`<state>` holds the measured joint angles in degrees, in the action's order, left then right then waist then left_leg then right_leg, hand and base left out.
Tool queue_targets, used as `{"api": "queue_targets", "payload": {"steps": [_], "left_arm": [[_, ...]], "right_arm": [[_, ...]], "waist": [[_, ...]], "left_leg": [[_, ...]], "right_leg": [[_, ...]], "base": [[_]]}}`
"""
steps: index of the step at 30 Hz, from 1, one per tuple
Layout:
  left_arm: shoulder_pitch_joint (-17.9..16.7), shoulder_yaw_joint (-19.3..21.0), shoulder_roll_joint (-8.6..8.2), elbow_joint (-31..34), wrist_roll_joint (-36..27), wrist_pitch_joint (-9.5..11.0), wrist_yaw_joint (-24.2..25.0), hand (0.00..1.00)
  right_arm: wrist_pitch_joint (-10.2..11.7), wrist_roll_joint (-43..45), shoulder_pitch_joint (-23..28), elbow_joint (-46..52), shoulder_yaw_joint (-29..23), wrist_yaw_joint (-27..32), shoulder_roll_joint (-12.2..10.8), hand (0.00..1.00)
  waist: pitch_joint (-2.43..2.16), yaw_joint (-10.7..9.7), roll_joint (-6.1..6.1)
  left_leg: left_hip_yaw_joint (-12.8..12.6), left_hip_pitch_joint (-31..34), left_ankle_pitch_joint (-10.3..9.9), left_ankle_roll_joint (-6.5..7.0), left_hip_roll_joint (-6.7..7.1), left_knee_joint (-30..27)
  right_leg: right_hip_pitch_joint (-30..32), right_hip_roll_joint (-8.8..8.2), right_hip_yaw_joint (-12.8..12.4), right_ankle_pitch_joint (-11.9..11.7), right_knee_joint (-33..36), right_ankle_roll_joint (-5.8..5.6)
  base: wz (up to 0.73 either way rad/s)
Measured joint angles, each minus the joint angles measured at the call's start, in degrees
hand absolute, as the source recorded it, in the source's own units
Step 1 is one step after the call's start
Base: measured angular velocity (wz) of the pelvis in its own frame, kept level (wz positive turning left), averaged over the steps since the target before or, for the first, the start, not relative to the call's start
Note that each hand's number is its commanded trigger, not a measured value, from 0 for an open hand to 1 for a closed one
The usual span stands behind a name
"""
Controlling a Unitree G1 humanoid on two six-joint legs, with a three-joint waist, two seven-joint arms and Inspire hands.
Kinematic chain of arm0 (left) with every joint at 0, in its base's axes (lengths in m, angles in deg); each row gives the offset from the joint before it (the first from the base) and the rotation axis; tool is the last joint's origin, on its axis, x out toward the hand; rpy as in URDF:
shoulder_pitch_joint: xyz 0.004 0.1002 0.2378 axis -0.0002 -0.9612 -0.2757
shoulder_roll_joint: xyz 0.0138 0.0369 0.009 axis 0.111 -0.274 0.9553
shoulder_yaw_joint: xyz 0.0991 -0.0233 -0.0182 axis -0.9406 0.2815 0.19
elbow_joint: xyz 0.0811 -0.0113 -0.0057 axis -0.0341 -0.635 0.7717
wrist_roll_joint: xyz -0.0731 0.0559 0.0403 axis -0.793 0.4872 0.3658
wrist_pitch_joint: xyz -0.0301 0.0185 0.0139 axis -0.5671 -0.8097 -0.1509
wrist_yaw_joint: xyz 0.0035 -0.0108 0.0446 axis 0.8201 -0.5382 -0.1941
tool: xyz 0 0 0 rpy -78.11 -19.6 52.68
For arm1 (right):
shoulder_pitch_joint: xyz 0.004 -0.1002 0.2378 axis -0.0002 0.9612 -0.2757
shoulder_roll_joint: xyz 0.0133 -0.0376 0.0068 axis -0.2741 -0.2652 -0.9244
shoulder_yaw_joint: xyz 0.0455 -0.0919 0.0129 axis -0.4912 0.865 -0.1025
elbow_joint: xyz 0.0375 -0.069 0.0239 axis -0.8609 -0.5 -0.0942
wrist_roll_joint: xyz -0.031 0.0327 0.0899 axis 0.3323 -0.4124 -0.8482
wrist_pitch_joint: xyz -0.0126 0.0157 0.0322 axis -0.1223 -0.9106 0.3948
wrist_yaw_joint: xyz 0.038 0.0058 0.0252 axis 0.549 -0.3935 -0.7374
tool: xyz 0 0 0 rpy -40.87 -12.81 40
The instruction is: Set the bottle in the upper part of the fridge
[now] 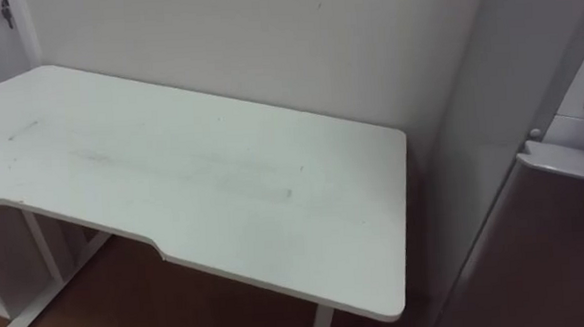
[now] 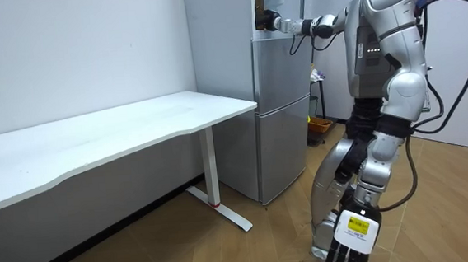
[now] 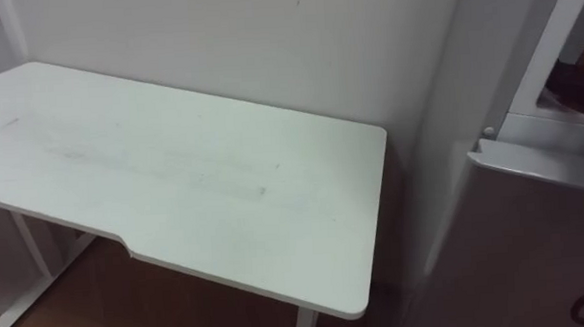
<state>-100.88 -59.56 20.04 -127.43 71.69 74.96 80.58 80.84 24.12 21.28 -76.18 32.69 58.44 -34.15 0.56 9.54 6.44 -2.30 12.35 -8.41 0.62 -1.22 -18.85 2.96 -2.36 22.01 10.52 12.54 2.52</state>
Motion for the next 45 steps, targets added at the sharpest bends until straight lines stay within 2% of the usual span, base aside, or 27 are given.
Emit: {"api": "queue_targets", "payload": {"steps": [3, 6, 10, 16, 18, 19, 25, 27, 35, 40, 45], "left_arm": [[-0.1, 0.2, -0.01, 0.1, 0.0, 0.0, 0.0, 0.00], [-0.6, 1.2, -0.02, 0.2, 0.1, 0.0, 0.0, 0.00], [-2.2, 1.2, -0.03, 0.5, 0.1, -0.3, 0.0, 0.00], [-2.6, 1.2, -0.04, 1.4, 0.0, -0.4, 0.0, 0.00], [-3.3, 1.2, -0.06, 1.8, -0.4, -0.6, 0.0, 0.00], [-3.7, 1.2, -0.07, 2.1, -1.1, -0.7, 0.0, 0.00], [-4.8, 1.2, -0.07, 2.3, -1.9, -0.7, 0.0, 0.00], [-4.9, 1.6, -0.07, 2.4, -1.8, -0.7, 0.0, 0.00], [-5.1, 3.3, -0.09, 2.5, -1.8, -1.3, 0.0, 0.00], [-5.0, 4.5, -0.11, 2.4, -1.7, -1.9, 0.0, 0.00], [-4.9, 4.9, -0.14, 2.4, -1.7, -2.5, 0.0, 0.00]], "right_arm": [[-0.2, -0.1, 0.0, 0.1, 0.0, -1.2, 0.0, 0.00], [-1.5, -0.1, 0.0, 0.1, -0.1, -2.8, 0.0, 0.00], [-3.2, -1.6, 0.0, 0.2, -0.1, -4.9, 0.0, 0.00], [-5.0, -1.9, 0.0, 1.0, -0.2, -6.6, 0.0, 0.00], [-6.1, -2.0, 0.0, 3.2, -0.2, -7.3, 0.0, 0.00], [-6.3, -2.7, 0.1, 4.6, -0.1, -7.5, 0.0, 0.00], [-6.3, -6.1, 1.0, 7.2, -0.2, -8.6, 0.1, 0.00], [-6.3, -6.1, 1.9, 7.9, -0.8, -9.0, 0.1, 0.00], [-7.5, -6.3, 2.3, 8.8, -0.8, -9.5, 0.6, 0.00], [-8.7, -5.8, 2.6, 8.8, -0.8, -9.9, 1.7, 0.00], [-8.7, -5.8, 2.6, 8.8, -0.8, -9.9, 1.9, 0.00]], "waist": [[-0.37, -0.1, -0.54], [-0.64, -0.7, -0.72], [-0.70, -2.0, -0.79], [-0.86, -3.2, -1.00], [-1.39, -4.0, -1.49], [-1.62, -4.6, -1.67], [-1.66, -5.4, -1.23], [-1.86, -5.9, -0.89], [-1.69, -6.3, -0.35], [-1.22, -6.2, 0.36], [-1.31, -6.1, 0.58]], "left_leg": [[-0.1, -0.6, 0.0, 0.00, 0.01, 0.5], [-0.1, -1.7, 0.1, -0.05, 0.20, 1.2], [-0.1, -3.4, 0.0, -0.04, 0.70, 1.5], [-0.2, -3.8, 0.0, 0.00, 0.75, 1.7], [-0.3, -4.0, 0.0, 0.05, 0.83, 2.1], [-0.3, -4.3, 0.1, 0.11, 0.99, 2.3], [-0.8, -7.7, 0.1, -0.01, 1.08, 4.4], [-0.8, -8.0, 0.1, -0.07, 1.09, 4.6], [-1.0, -9.3, 0.0, -0.14, 1.40, 5.3], [-1.3, -10.2, 0.0, -0.18, 1.48, 5.6], [-1.6, -10.6, -0.2, -0.15, 1.44, 5.5]], "right_leg": [[-0.3, -0.10, -0.1, 0.1, 0.1, -0.06], [-1.4, -0.25, -0.2, 0.4, 0.1, -0.15], [-3.1, -0.37, 0.0, 0.5, -0.1, -0.34], [-3.0, -0.51, 0.0, 0.6, -0.5, -0.46], [-3.1, -0.58, 0.0, 0.6, -0.7, -0.51], [-3.2, -0.69, -0.1, 0.6, -0.7, -0.55], [-6.0, -0.66, -0.6, 0.8, -1.4, -0.85], [-6.4, -0.54, -0.8, 0.8, -1.9, -0.85], [-7.1, -0.46, -1.6, 0.9, -2.0, -0.94], [-7.8, -0.44, -2.3, 1.1, -2.0, -1.05], [-8.0, -0.06, -2.9, 1.0, -2.0, -1.06]], "base": [[0.00], [0.01], [0.01], [0.00], [-0.03], [0.00], [-0.03], [0.00], [-0.04], [0.00], [-0.03]]}}
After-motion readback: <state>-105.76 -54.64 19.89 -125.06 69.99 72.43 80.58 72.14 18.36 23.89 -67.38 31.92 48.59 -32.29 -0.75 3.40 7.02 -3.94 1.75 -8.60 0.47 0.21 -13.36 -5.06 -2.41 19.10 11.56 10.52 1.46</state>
